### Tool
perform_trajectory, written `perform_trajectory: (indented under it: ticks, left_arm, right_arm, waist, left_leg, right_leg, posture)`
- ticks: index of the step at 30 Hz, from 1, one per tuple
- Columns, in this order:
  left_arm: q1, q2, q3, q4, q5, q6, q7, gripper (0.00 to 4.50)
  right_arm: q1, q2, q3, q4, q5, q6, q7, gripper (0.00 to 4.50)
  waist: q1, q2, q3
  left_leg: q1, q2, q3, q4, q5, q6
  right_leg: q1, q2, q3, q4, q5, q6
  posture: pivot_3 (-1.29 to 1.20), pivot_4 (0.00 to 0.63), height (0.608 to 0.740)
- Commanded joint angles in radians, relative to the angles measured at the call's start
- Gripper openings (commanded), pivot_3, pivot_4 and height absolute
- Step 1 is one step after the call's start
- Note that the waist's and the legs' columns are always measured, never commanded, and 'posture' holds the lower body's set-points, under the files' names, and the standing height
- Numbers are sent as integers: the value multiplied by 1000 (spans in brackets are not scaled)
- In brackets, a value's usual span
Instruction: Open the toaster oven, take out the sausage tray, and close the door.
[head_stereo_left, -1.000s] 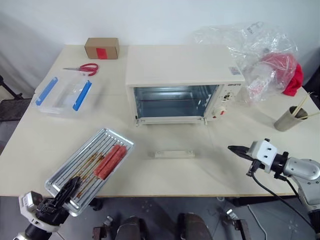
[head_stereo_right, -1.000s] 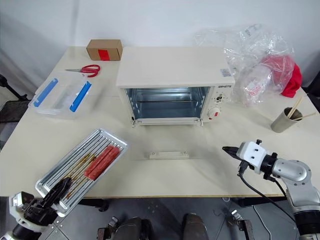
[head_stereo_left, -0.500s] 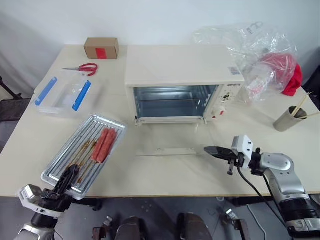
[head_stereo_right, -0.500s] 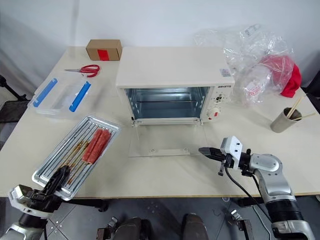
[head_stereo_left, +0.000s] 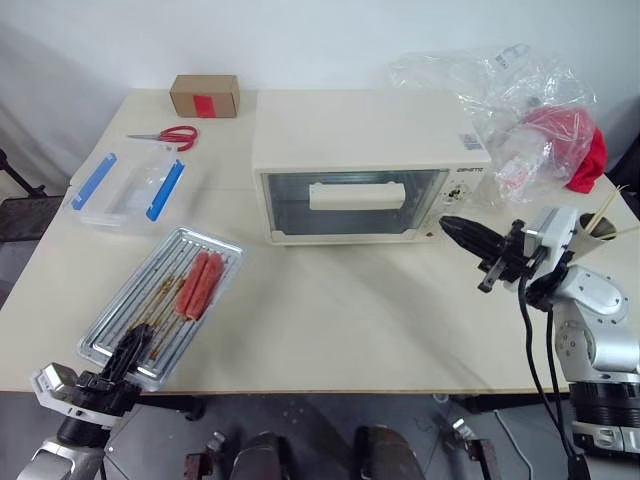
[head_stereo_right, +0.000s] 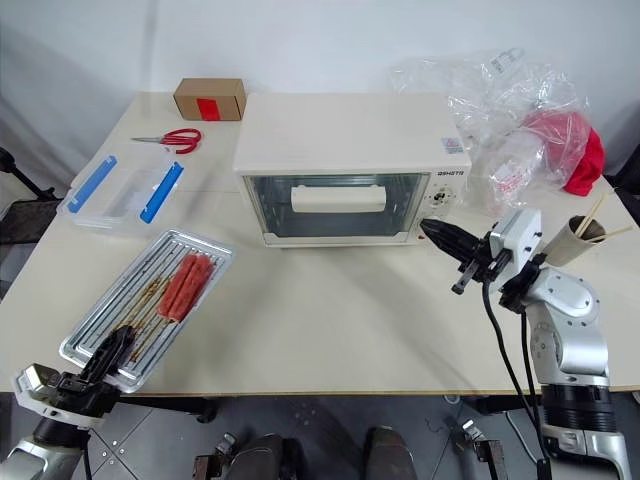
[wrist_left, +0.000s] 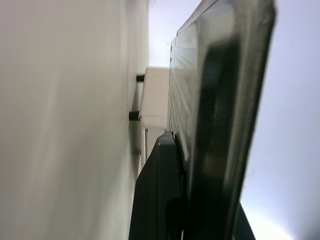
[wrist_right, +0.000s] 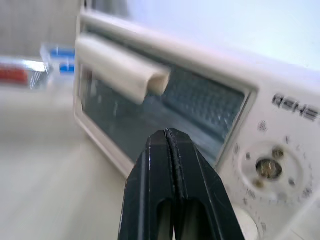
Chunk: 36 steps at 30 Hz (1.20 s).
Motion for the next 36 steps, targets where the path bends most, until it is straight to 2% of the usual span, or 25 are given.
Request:
perform_trajectory:
  ticks: [1,4,7,10,16,18,23,32,36]
  left_arm:
    - [26,31,-38,-16,-15,37,-35,0]
    - [64,81,-114,-35,-15,70,-68,0]
    - [81,141,-190,-45,-15,87,-99,0]
    - [62,195,-260,-43,-15,96,-127,0]
    - [-89,298,-435,22,-15,131,-129,0]
    - [-145,315,-486,53,-15,138,-115,0]
    - [-385,300,-635,167,-15,148,10,0]
    - [-684,256,-882,359,-15,157,218,0]
    - [-767,205,-927,421,17,132,299,0]
  right_arm:
    - [-9,-26,-31,-60,75,72,31,42]
    - [47,-73,-34,-115,108,150,77,42]
    - [144,-115,-35,-188,115,165,140,634]
    - [251,-146,-43,-247,96,126,211,1596]
    - [432,-175,-125,-336,97,134,223,3682]
    - [472,-176,-148,-360,98,143,208,4404]
    - [592,-162,-218,-431,95,142,171,4482]
    - [781,-137,-338,-547,113,156,118,4482]
    - [846,-131,-377,-581,122,161,115,4482]
  waist:
    - [1,0,0]
    - [5,0,0]
    - [7,0,0]
    - [15,1,0]
    - [56,3,0]
    - [54,4,-1]
    - [52,4,-1]
    - [63,4,-1]
    - [80,5,-2]
  left_leg:
    - [0,0,0,0,0,0]
    - [0,0,-1,0,0,0]
    - [-1,0,-1,-1,-1,1]
    - [-1,0,-2,-1,-1,1]
    - [-1,-1,-3,0,1,2]
    - [-1,-2,-4,0,1,2]
    - [-1,-3,-3,-1,0,2]
    - [-1,-5,-5,0,2,2]
    - [1,-9,-9,0,3,4]
  right_leg:
    - [0,0,0,0,0,0]
    - [0,-1,0,0,0,0]
    - [0,-1,1,-1,0,0]
    - [0,-1,0,-2,0,0]
    - [1,-3,2,-2,0,-1]
    - [2,-3,2,-2,0,-1]
    - [2,-2,2,-1,0,0]
    - [3,0,2,-1,1,1]
    - [9,-2,3,-5,1,1]
  posture:
    - [0,150,740]
    - [0,150,740]
    - [0,150,740]
    - [0,150,740]
    - [0,150,740]
    - [0,150,740]
    - [0,150,740]
    - [0,150,740]
    - [0,150,740]
